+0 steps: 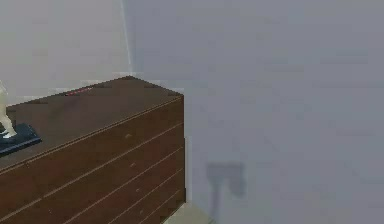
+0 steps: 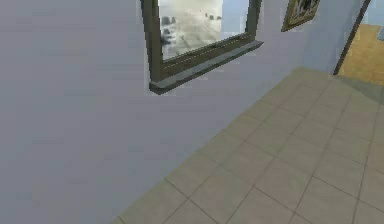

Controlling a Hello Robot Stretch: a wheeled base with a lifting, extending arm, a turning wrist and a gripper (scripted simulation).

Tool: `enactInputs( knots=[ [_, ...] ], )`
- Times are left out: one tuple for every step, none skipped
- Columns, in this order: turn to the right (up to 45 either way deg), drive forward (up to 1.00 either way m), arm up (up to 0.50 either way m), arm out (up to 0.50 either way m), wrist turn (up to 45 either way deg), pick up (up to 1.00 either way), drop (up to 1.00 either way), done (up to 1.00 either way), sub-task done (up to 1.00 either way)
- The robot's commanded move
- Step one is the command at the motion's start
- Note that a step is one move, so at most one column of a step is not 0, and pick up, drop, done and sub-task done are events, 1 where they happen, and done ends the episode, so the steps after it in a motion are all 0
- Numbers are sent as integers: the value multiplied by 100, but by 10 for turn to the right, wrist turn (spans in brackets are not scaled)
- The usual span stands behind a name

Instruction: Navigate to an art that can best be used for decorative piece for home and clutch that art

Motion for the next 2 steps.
enactInputs(
  knots=[
    [90, 0, 0, 0, 0, 0, 0, 0, 0],
    [0, 10, 0, 0, 0, 0, 0, 0, 0]
  ],
)
